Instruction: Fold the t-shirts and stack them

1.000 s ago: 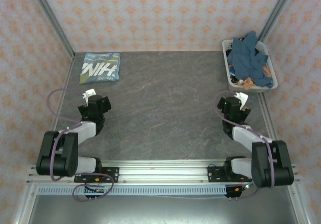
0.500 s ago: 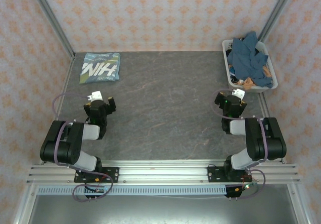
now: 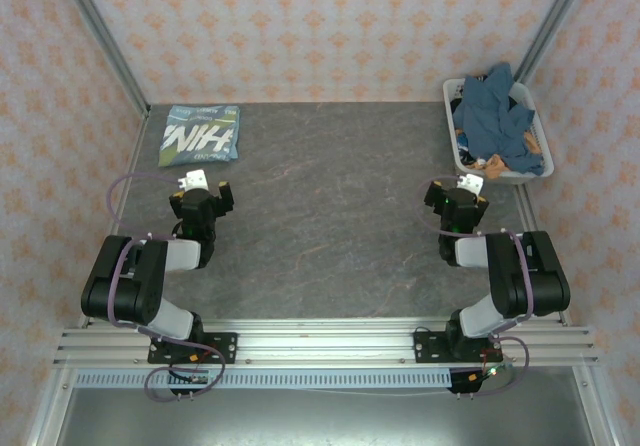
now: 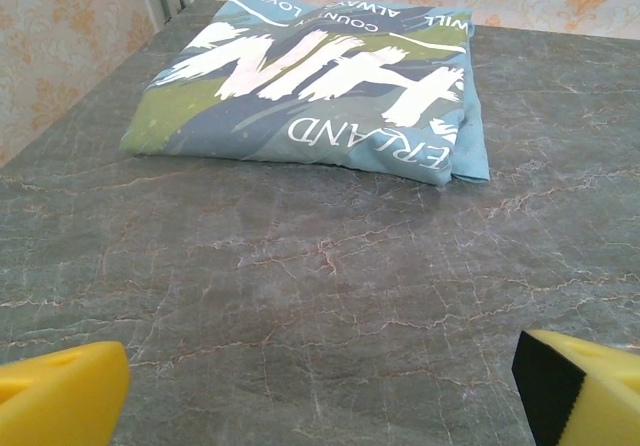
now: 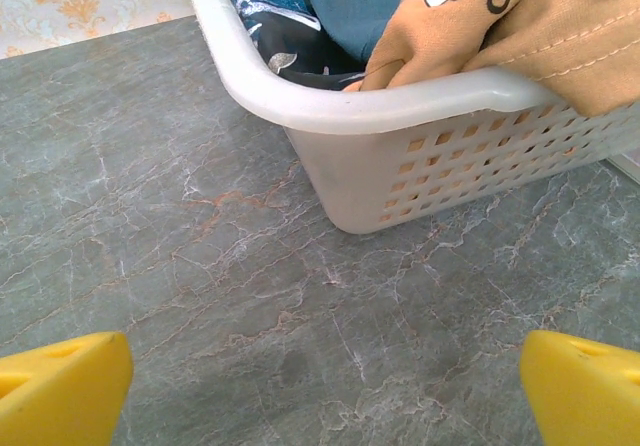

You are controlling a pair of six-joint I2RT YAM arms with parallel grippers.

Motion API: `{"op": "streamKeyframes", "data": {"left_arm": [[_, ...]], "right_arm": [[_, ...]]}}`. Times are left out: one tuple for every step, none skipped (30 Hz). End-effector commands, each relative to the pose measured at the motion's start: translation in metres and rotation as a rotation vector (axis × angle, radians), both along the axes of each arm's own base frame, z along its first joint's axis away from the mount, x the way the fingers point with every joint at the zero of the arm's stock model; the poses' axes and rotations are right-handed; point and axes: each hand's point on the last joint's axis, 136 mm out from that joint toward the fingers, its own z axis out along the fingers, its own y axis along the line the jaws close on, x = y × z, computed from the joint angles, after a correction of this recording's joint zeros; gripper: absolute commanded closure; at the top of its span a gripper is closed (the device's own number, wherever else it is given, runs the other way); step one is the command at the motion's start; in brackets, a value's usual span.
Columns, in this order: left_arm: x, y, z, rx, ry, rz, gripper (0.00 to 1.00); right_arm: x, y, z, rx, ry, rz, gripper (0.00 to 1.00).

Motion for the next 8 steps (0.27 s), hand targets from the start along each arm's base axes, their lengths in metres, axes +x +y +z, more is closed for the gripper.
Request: {"op": "streamKeyframes", "data": {"left_arm": [[0.0024, 0.0010, 0.0056, 0.039, 0.001, 0.012, 0.00], [0.0024, 0.0010, 0.0056, 0.039, 0.001, 0.011, 0.00], [0.0026, 0.0013, 0.0061, 0.040, 0.000, 0.013, 0.00], [0.0027, 0.0008, 0.0060, 0.041, 0.001, 0.011, 0.00], [0.0029, 0.0005, 0.0061, 0.043, 0.003, 0.010, 0.00], [0.0031, 0.0001, 0.0059, 0.045, 0.004, 0.010, 0.00], [0.0032, -0.0001, 0.0057, 0.047, 0.007, 0.010, 0.00], [0.0035, -0.0006, 0.0064, 0.047, 0.005, 0.009, 0.00]], "right_arm": [[0.0042, -0.0019, 0.0078, -0.015, -0.022, -0.011, 0.01], [0.0041, -0.0015, 0.0076, -0.016, -0.021, -0.010, 0.01], [0.0051, 0.0008, 0.0070, -0.020, -0.016, 0.001, 0.01], [0.0070, 0.0020, 0.0067, -0.024, -0.009, 0.006, 0.01], [0.0065, 0.0024, 0.0066, -0.023, -0.009, 0.009, 0.01], [0.0063, 0.0023, 0.0069, -0.024, -0.011, 0.008, 0.01], [0.0063, 0.0024, 0.0072, -0.022, -0.013, 0.008, 0.01], [0.0060, 0.0026, 0.0071, -0.023, -0.014, 0.010, 0.01]]}}
